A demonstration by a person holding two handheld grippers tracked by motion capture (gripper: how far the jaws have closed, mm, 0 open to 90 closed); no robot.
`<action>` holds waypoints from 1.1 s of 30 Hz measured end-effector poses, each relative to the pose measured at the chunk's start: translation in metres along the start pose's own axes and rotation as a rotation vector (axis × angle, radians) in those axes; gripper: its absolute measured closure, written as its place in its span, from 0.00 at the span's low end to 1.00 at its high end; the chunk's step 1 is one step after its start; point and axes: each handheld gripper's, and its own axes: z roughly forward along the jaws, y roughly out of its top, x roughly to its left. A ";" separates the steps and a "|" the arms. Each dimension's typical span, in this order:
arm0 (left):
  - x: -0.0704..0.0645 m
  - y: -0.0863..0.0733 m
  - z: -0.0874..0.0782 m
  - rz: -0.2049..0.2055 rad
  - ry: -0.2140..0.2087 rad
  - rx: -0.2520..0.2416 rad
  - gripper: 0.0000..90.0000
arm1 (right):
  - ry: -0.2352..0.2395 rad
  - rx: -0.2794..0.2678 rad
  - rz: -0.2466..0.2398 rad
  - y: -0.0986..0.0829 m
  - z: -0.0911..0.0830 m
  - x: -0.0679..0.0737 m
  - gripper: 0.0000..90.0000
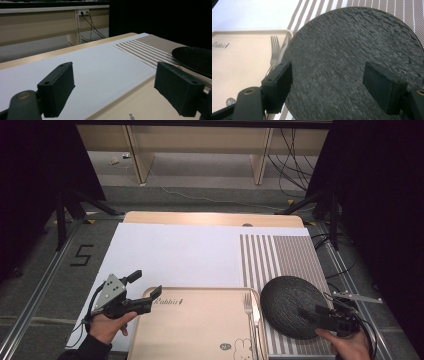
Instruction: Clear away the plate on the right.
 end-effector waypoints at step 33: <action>0.000 0.000 0.001 0.001 -0.003 -0.001 0.18 | -0.089 0.014 0.133 -0.010 -0.005 -0.037 0.28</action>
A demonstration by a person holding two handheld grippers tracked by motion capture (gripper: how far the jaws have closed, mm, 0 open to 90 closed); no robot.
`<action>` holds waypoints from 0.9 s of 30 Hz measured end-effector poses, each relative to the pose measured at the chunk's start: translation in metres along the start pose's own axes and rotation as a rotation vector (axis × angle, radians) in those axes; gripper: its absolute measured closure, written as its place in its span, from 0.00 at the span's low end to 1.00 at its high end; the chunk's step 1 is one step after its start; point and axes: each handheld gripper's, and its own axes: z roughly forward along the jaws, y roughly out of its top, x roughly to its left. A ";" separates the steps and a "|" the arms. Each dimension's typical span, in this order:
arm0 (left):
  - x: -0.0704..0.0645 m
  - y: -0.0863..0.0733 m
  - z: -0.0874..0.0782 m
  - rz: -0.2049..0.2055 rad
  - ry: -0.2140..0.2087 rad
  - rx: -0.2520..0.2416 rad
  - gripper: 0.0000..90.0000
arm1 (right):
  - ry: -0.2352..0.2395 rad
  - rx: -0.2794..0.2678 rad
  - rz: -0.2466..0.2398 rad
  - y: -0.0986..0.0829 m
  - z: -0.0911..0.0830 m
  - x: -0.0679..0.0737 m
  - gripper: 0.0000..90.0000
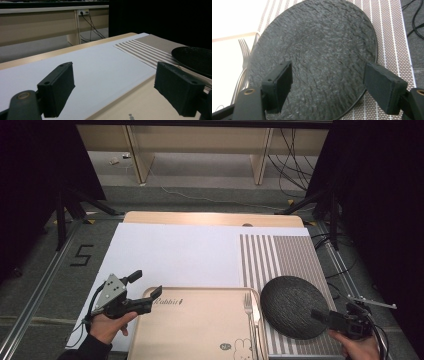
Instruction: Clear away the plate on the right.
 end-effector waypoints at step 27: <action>0.000 -0.001 0.001 0.004 0.000 0.005 0.18 | 0.060 0.050 0.137 -0.005 0.012 -0.031 0.30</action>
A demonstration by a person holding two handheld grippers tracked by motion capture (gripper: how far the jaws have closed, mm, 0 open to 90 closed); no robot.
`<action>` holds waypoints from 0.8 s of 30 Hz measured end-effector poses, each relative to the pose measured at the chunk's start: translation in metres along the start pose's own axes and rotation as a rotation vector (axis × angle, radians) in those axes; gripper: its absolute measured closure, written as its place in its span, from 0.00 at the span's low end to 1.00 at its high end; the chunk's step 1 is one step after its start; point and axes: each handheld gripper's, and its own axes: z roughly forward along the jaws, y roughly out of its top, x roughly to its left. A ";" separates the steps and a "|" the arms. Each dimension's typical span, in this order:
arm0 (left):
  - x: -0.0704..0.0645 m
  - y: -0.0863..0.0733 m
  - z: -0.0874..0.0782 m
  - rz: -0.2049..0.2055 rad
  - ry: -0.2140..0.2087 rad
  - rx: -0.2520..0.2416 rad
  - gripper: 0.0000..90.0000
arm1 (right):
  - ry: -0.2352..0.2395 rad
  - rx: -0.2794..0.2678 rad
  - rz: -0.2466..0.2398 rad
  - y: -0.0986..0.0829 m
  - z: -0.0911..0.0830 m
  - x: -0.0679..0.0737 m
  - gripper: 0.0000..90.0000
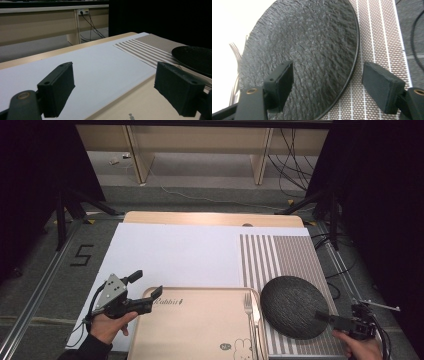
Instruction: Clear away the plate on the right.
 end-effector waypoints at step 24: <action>0.000 0.000 0.000 -0.001 -0.001 -0.001 0.18 | 0.067 0.024 0.037 0.000 0.008 -0.007 0.34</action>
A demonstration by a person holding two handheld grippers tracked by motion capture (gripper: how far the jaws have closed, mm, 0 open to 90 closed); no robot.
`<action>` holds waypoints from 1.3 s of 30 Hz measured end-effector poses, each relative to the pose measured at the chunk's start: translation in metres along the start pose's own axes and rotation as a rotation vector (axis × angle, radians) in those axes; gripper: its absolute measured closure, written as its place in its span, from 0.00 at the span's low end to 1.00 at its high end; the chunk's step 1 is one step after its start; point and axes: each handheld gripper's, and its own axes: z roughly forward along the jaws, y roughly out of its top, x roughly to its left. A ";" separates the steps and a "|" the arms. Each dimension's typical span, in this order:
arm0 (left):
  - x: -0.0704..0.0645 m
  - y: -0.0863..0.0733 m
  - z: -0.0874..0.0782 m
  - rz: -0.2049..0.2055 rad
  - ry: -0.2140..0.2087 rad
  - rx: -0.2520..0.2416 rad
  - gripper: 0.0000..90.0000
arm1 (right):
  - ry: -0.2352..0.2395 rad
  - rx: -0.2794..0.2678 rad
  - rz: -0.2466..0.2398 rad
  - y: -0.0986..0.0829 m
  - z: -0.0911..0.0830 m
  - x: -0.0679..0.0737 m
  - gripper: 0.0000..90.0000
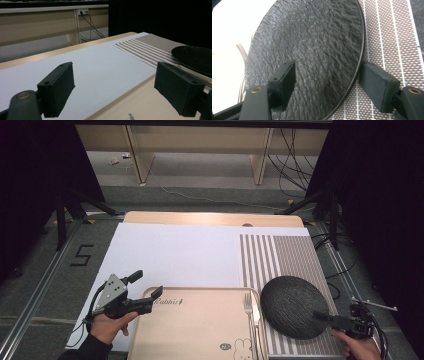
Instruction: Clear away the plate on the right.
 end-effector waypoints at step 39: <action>0.000 0.000 0.000 0.002 0.001 0.003 0.18 | 0.122 -0.011 0.129 -0.001 0.004 -0.011 0.41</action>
